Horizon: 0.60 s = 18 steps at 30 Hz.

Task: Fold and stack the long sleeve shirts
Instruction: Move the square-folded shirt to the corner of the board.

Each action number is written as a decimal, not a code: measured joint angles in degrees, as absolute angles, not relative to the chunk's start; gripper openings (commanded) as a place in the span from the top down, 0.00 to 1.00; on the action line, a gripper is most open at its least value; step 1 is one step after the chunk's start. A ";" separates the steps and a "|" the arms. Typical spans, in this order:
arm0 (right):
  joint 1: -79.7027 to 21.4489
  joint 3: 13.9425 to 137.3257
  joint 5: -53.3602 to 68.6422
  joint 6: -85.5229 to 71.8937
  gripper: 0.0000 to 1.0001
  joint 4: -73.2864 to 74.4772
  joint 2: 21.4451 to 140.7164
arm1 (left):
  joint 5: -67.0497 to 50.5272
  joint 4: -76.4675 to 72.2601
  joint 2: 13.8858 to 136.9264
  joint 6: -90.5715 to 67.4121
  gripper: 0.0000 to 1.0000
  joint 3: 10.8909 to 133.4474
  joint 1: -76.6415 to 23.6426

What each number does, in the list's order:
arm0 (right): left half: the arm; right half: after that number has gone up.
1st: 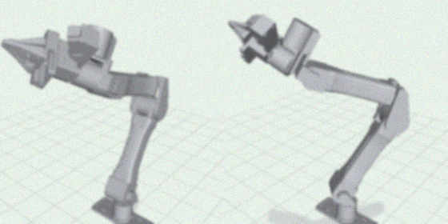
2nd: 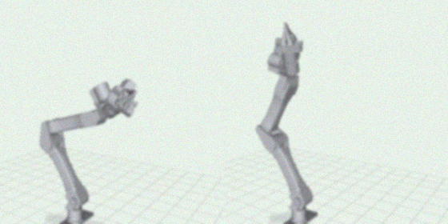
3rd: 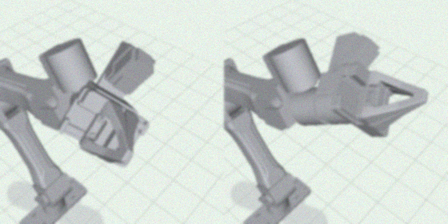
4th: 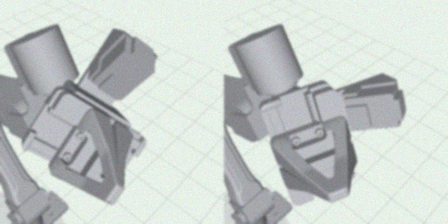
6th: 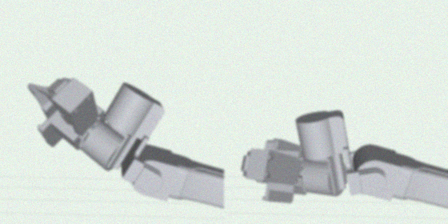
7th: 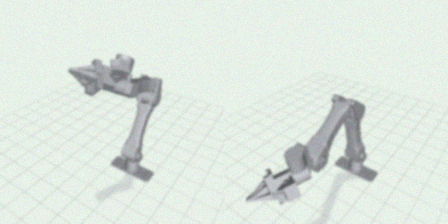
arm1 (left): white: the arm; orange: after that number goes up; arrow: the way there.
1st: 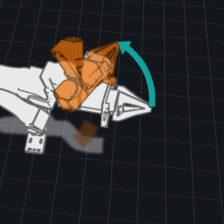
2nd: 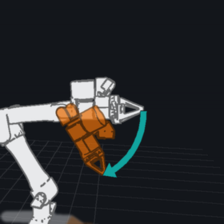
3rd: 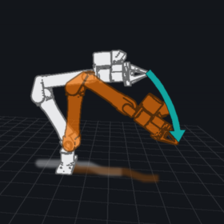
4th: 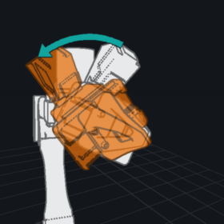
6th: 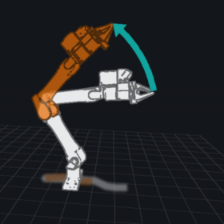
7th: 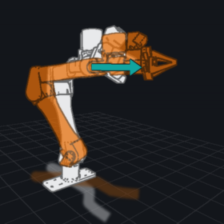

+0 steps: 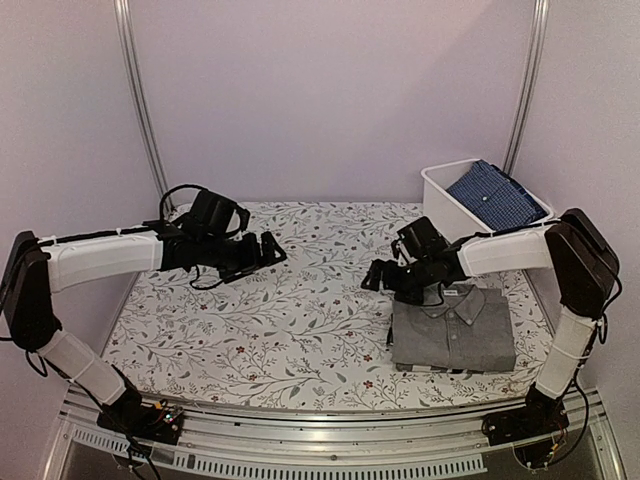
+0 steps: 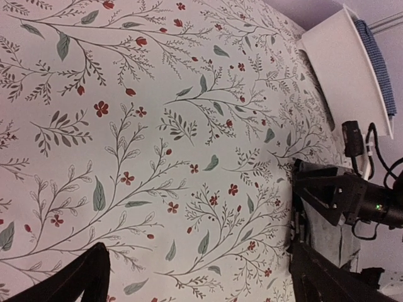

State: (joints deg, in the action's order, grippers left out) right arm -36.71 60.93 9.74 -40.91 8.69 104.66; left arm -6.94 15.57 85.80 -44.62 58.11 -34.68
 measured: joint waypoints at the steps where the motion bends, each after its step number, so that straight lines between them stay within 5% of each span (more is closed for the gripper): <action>1: -36.93 61.32 9.67 -40.82 0.01 9.32 104.29 | -6.96 15.57 85.89 -44.60 0.00 58.11 -34.68; 11: -44.14 69.49 7.81 -41.41 0.01 11.97 103.96 | -6.96 15.59 85.91 -44.58 0.00 58.11 -34.68; 18: -46.50 63.83 6.94 -44.91 0.01 12.86 103.96 | -7.09 15.68 85.91 -44.34 0.00 58.13 -34.68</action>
